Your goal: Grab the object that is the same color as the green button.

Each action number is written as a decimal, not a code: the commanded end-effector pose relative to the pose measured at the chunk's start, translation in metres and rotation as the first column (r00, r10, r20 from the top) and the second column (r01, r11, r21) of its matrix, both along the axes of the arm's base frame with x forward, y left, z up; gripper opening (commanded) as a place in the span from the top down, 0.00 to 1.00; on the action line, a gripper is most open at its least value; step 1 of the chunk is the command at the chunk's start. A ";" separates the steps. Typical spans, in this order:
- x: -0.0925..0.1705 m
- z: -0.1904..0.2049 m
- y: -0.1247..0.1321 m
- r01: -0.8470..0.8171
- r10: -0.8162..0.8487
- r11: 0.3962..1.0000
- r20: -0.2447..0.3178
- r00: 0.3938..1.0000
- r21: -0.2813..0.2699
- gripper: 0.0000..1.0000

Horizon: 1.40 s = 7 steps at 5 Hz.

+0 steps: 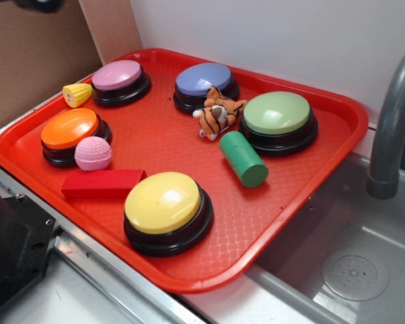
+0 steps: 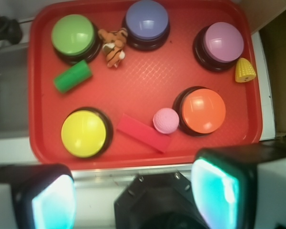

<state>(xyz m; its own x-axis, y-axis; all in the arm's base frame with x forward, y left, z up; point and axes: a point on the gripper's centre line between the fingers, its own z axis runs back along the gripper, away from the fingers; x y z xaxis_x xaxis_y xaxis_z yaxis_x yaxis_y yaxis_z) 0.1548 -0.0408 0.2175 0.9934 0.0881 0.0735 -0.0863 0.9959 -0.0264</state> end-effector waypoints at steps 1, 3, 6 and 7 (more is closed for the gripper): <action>0.055 -0.017 -0.032 -0.281 0.282 0.959 0.163 0.945 -0.026 0.00; 0.083 -0.065 -0.047 -0.534 0.532 0.844 0.221 0.818 -0.053 0.00; 0.110 -0.149 -0.078 -0.527 0.539 0.842 0.176 0.824 -0.114 0.00; 0.107 -0.162 -0.084 -0.522 0.531 0.847 0.169 0.830 -0.097 0.00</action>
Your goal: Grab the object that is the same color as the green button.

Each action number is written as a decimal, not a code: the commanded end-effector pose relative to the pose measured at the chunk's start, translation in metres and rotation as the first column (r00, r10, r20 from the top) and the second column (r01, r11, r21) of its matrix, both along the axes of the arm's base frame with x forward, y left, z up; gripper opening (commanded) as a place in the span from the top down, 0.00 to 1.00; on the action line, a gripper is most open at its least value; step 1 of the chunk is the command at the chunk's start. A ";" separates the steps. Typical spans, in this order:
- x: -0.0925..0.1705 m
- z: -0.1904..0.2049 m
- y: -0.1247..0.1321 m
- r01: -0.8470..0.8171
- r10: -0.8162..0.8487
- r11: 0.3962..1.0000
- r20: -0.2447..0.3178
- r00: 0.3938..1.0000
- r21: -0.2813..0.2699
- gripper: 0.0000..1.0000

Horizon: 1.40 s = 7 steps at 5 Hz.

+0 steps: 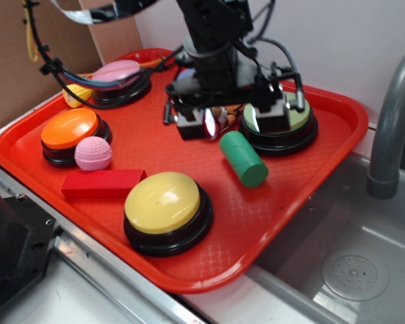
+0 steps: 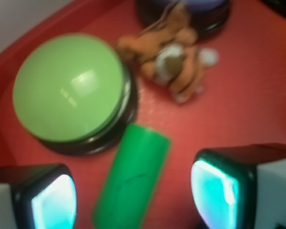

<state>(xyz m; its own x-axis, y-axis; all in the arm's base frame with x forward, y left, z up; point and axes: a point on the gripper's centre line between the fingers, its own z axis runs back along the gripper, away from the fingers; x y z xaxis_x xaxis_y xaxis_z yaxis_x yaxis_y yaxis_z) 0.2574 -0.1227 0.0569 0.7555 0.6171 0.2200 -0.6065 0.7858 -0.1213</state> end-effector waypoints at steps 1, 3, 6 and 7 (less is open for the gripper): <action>0.004 -0.014 -0.003 0.005 -0.005 1.000 0.008 1.000 0.021 0.00; 0.000 -0.019 -0.002 -0.045 0.044 0.996 0.013 0.999 0.073 0.00; -0.012 -0.028 0.011 -0.177 0.180 0.981 -0.032 0.983 0.074 1.00; -0.011 -0.019 0.012 -0.147 0.148 0.987 -0.006 0.989 0.067 1.00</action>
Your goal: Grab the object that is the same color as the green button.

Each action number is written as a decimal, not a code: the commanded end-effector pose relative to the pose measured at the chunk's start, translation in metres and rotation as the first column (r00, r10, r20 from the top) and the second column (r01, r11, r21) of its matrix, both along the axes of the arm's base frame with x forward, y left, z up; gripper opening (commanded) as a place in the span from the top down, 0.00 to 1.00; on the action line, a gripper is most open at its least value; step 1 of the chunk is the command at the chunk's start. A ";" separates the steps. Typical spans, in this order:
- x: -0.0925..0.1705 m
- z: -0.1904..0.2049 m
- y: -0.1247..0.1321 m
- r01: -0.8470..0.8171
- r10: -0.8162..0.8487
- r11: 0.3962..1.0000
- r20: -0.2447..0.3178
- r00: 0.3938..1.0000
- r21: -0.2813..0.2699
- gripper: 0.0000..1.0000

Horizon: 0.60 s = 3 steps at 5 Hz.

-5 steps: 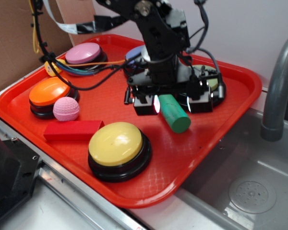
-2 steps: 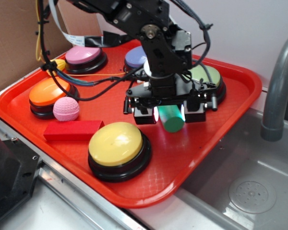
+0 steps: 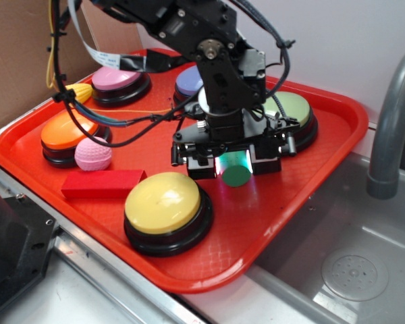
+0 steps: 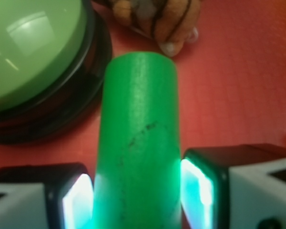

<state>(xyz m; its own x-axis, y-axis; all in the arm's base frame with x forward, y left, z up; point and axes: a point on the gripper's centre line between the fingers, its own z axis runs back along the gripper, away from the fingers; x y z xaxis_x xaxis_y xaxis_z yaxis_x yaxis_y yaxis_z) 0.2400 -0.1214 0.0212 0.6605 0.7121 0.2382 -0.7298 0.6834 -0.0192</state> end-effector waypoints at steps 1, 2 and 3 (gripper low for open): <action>0.012 0.049 0.019 0.126 -0.126 0.992 0.068 0.990 0.006 1.00; 0.021 0.086 0.038 0.334 -0.327 0.941 0.104 0.939 -0.057 1.00; 0.027 0.110 0.059 0.503 -0.495 0.859 0.093 0.864 -0.094 1.00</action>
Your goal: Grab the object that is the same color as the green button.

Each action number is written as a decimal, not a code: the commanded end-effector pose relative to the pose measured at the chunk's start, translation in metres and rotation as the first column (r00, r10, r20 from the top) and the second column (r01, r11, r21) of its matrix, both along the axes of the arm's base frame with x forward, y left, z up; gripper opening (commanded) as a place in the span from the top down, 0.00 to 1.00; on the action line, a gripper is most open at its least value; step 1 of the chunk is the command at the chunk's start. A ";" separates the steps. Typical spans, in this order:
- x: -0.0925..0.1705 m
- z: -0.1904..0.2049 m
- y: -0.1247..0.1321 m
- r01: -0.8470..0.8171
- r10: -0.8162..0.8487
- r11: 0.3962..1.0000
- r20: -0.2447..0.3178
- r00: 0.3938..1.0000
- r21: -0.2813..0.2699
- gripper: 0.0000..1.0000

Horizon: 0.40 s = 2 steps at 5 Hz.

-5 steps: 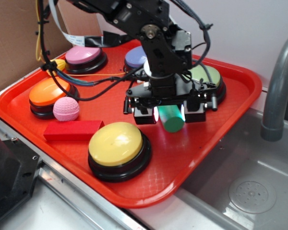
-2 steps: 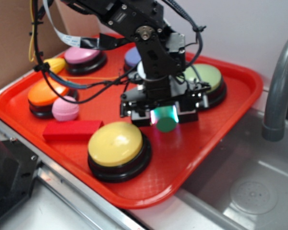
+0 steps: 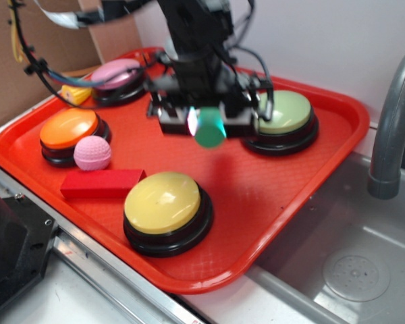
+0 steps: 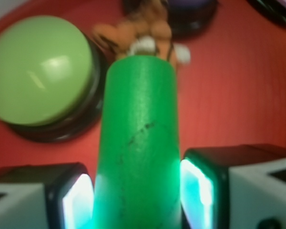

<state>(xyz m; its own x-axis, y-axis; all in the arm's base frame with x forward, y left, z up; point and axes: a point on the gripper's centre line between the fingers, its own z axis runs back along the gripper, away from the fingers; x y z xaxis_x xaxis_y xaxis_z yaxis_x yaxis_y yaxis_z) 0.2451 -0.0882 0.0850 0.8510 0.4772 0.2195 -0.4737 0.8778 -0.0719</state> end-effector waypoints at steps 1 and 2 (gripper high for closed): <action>0.025 0.068 0.048 0.283 -0.278 0.957 0.086 0.957 -0.056 1.00; 0.027 0.085 0.070 0.354 -0.350 0.935 0.083 0.933 -0.034 1.00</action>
